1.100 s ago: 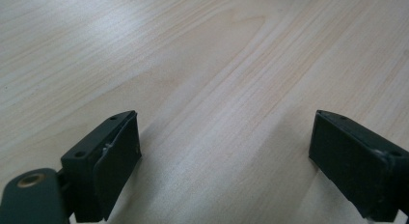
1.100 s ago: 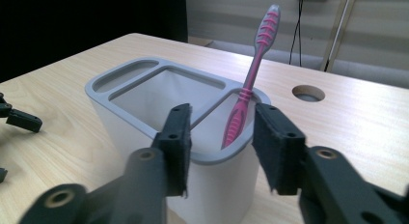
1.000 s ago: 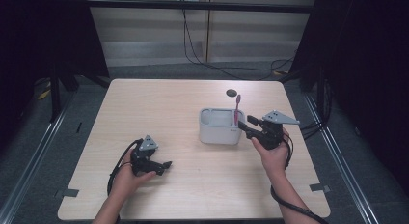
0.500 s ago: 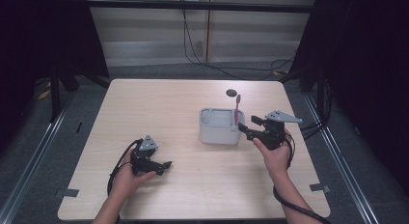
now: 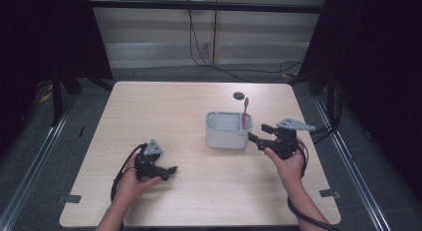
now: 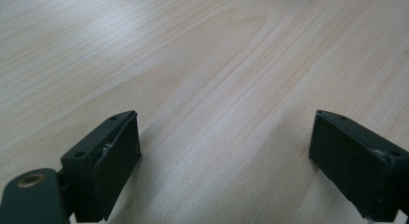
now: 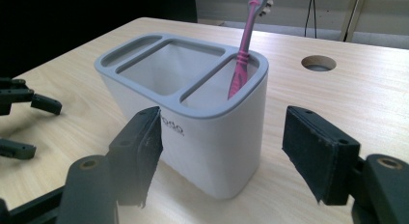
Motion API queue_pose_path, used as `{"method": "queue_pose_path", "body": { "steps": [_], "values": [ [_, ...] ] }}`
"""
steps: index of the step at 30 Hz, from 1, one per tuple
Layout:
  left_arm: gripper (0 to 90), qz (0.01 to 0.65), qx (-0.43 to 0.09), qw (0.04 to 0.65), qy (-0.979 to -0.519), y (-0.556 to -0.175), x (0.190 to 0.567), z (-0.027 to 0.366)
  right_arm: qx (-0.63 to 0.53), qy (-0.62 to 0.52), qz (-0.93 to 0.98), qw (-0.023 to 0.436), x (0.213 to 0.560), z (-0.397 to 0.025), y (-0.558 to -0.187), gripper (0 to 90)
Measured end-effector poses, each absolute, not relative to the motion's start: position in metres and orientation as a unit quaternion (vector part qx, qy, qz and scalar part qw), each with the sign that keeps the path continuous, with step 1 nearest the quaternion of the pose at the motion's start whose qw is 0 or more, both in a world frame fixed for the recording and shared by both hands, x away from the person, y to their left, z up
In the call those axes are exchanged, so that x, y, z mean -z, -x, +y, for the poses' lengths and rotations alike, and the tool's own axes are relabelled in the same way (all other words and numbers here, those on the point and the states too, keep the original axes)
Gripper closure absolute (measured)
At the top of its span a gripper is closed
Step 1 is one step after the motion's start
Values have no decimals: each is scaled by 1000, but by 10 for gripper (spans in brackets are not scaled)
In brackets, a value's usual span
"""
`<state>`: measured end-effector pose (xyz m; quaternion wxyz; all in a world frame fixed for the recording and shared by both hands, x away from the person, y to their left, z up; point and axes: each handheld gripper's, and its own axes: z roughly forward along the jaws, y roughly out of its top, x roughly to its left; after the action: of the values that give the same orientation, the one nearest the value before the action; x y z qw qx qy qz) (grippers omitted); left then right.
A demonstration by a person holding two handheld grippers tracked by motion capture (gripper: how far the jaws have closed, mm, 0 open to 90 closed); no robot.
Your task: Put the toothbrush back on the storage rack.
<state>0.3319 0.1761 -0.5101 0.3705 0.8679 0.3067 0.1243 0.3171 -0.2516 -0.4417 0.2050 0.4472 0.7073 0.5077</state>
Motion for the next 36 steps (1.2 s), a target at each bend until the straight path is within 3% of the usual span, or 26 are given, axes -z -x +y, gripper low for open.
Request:
{"method": "queue_pose_path", "body": {
  "steps": [36],
  "values": [
    [104, 307, -124, 370, -868, -332, 510, 176, -482, -428, 738, 197, 471, -284, -301, 254]
  ]
}}
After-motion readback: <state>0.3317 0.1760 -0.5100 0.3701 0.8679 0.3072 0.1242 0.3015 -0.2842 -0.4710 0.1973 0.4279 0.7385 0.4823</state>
